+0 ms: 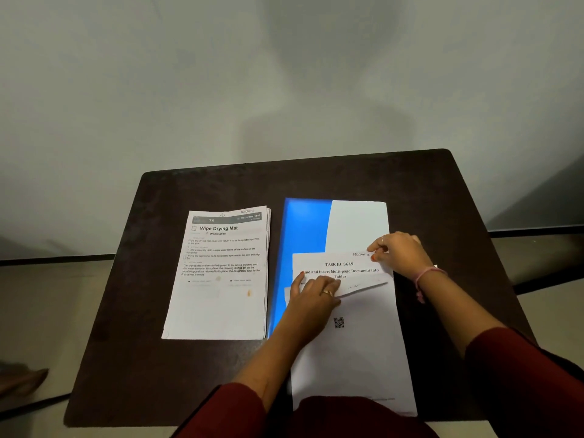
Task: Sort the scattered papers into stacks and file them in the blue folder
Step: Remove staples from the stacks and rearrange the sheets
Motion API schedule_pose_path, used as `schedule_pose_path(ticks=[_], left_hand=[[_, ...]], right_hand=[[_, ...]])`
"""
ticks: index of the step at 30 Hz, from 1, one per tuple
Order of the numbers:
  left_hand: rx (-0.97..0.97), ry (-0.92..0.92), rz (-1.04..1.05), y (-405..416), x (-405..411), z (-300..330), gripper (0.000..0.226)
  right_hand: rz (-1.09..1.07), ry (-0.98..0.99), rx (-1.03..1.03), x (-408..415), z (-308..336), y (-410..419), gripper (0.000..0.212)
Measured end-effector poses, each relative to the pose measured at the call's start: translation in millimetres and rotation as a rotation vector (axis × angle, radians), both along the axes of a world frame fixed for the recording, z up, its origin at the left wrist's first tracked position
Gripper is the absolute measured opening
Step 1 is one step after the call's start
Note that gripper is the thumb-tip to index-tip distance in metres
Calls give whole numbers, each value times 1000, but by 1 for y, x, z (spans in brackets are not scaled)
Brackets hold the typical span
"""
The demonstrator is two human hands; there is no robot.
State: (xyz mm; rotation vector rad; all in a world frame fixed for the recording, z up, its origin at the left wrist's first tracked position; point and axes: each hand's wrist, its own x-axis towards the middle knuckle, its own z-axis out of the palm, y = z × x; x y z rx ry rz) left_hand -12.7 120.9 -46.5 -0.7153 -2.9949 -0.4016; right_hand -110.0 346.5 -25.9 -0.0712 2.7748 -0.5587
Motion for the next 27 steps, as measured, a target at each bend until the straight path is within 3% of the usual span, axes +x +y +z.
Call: schedule_pose_path(ticks=[3,9,11,13,15,17,18,20,22,24,27], left_hand=[[10,24,24,-1,0,-1,44],[220,124,-33,-4,-1,-7,24],[267,121,-60,-7,-1,-5,16],[212,116,-65,-11,-2,-1,11],[167,113,-81,-14,-4,1,6],[135,74,-90,-17,-6,6,15],[124,54,-91,-18,-8,7,24],[112,9,-85,-17,-8,11,30],[95,-32,-74,-17,-7,10,22],[81,-77,-78,-16,-8,11,12],[90,-233,-18,-11,-8,16,19]], right_hand=[[39,5,5,5,5,1,16],[72,-23,-39,17,15,4,8],[98,-124,-222,21,21,8,7],[121,-390,-507,25,32,12,7],[169,-631,-660,28,43,14,7],[150,-679,-692,27,44,14,22],[108,-605,-694,26,41,13,24],[5,-328,-598,19,26,11,17],[-50,-91,-350,9,10,10,16],[-57,-49,-140,2,-2,7,24],[-18,-108,33,-3,-3,1,29]])
